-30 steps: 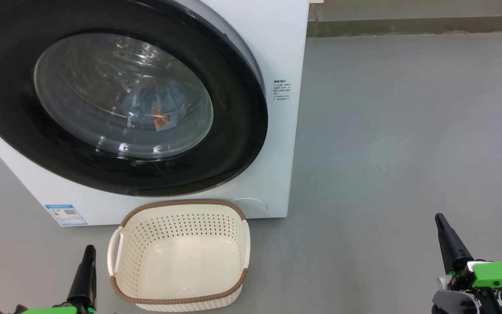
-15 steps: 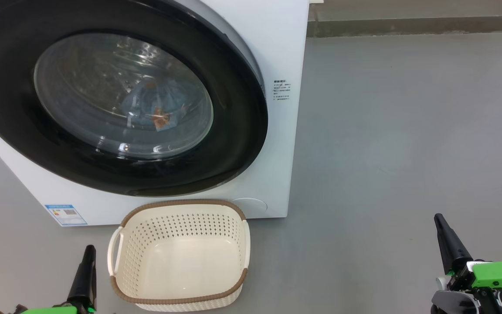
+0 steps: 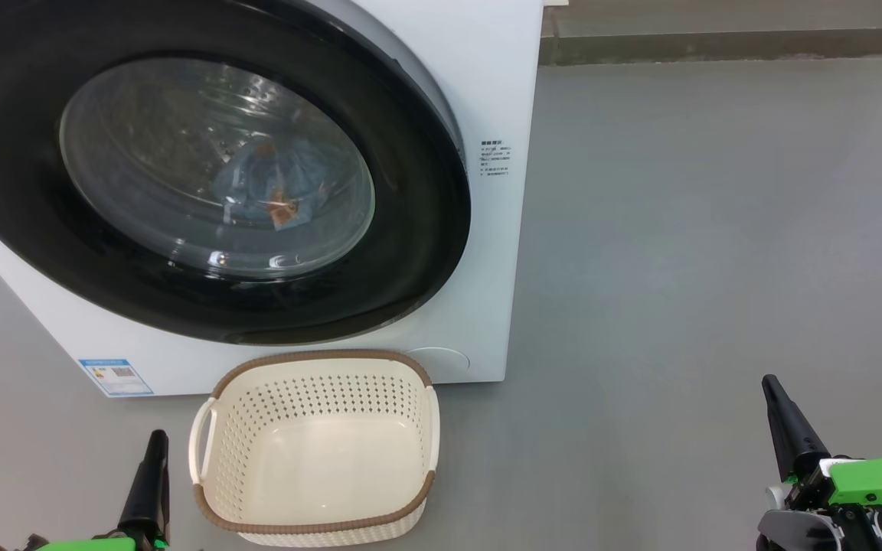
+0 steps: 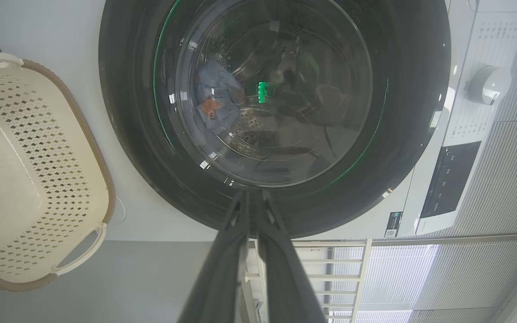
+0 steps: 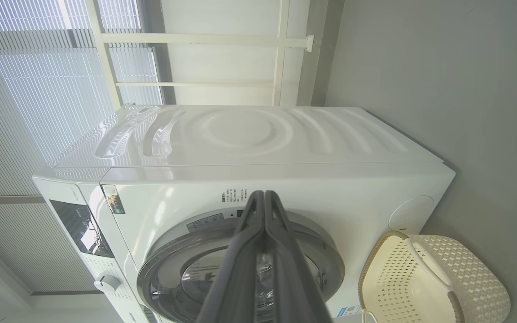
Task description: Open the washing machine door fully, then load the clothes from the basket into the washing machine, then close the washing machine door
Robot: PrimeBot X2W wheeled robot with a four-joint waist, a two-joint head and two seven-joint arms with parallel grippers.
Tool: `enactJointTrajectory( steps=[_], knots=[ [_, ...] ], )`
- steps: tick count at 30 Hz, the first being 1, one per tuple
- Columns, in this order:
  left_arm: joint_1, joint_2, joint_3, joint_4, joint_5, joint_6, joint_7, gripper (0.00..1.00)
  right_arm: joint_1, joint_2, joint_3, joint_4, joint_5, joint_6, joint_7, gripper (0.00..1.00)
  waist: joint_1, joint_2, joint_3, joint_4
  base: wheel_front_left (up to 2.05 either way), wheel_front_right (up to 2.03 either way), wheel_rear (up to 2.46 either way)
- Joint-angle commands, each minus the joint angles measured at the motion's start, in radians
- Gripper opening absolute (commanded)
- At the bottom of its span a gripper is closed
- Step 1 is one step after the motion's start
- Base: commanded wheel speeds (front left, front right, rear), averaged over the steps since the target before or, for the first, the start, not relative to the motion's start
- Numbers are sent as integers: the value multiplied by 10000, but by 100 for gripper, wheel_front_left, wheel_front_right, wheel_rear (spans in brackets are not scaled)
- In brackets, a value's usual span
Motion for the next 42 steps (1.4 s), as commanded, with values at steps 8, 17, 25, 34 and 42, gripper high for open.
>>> enactJointTrajectory(
  steps=[8,17,25,34,42],
  knots=[
    [-430,87,329,-317,-90,4,66,0,-517,-103,195,-289,5,19,45,0,0,-1,0,0,0,0,0],
    [-430,87,329,-317,-90,4,66,0,-518,-98,187,-288,-2,19,51,0,0,-1,0,0,0,0,0],
    [-430,87,329,-317,-91,4,66,0,-519,-93,181,-288,-7,19,56,0,0,-1,0,0,0,0,0],
    [-430,87,329,-317,-91,4,66,0,-519,-90,175,-288,-12,19,61,0,0,-1,0,0,0,0,0],
    [-430,87,328,-317,-91,4,65,0,-520,-86,170,-287,-16,19,65,0,0,-1,0,0,0,0,0]
  ],
)
